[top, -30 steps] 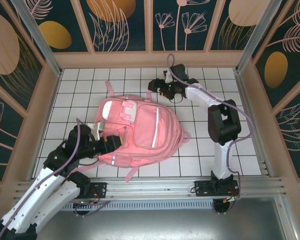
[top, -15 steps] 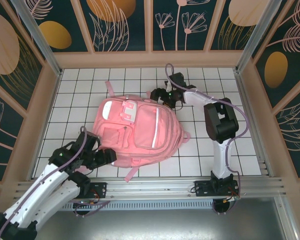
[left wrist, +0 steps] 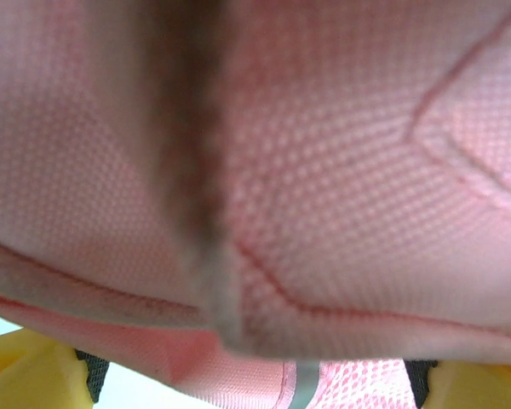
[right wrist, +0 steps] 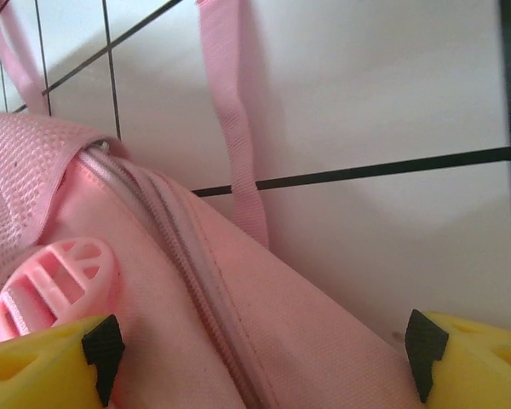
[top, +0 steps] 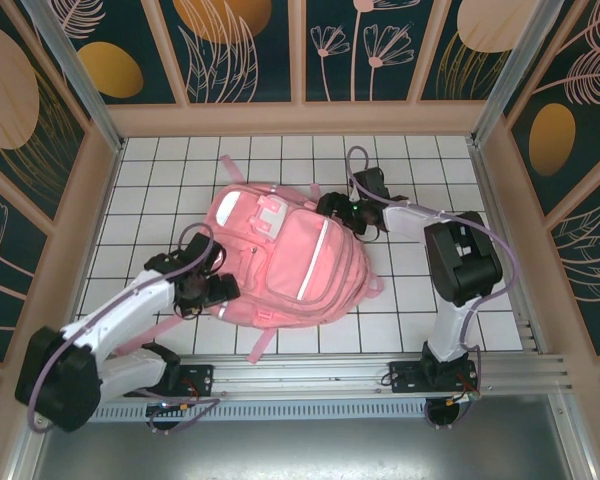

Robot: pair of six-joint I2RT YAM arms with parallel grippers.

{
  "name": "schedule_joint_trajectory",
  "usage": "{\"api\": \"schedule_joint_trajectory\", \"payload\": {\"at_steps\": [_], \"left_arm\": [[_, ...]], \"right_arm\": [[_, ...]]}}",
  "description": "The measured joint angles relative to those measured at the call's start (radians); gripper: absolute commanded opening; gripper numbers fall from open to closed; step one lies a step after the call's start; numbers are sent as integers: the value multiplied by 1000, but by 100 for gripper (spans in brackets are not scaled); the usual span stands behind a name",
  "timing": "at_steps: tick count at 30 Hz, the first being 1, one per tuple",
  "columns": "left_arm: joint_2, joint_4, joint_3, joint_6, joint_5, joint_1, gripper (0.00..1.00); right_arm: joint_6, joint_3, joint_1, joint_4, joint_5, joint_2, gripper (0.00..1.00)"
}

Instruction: Pack books, pencil case, and school supplies into a backpack

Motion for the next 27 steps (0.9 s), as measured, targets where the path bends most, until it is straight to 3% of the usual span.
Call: {"api": "schedule_joint_trajectory", "payload": {"at_steps": [8,14,20,24,27], "left_arm": [[374,68,307,109,-47,78,89],[605,152,551,191,-44,100,96],[729,267,748,232,10,107,99],[813,362,903,255,104,91,99],[874,406,1015,292,132,59,98]], "right_arm": [[63,-178,-19,79,87,-125,87],[107,-280,-11,97,151,-191,87],[152,-376,152,77,204,-309,88],[158,-398,310,84,139,-351,88],[147,-385,359,97,85,-341,88]]}}
